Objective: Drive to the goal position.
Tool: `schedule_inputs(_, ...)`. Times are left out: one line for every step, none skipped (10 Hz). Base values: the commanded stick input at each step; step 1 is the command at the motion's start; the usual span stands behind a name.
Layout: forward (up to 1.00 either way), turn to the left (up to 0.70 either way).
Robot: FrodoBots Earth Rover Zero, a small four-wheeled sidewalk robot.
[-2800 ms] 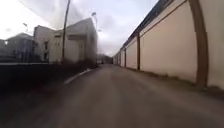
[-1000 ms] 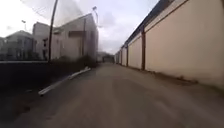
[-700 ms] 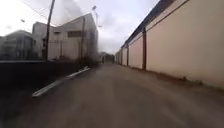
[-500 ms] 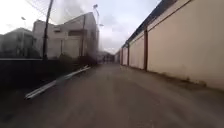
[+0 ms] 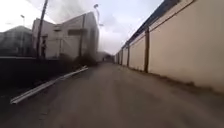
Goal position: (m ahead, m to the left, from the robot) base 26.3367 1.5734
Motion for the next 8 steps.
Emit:
schedule_inputs(0.5, 0.0)
schedule_inputs(0.5, 0.0)
schedule_inputs(0.5, 0.0)
schedule_inputs(0.5, 0.0)
schedule_inputs(0.5, 0.0)
schedule_inputs(0.5, 0.0)
schedule_inputs(0.5, 0.0)
schedule_inputs(0.5, 0.0)
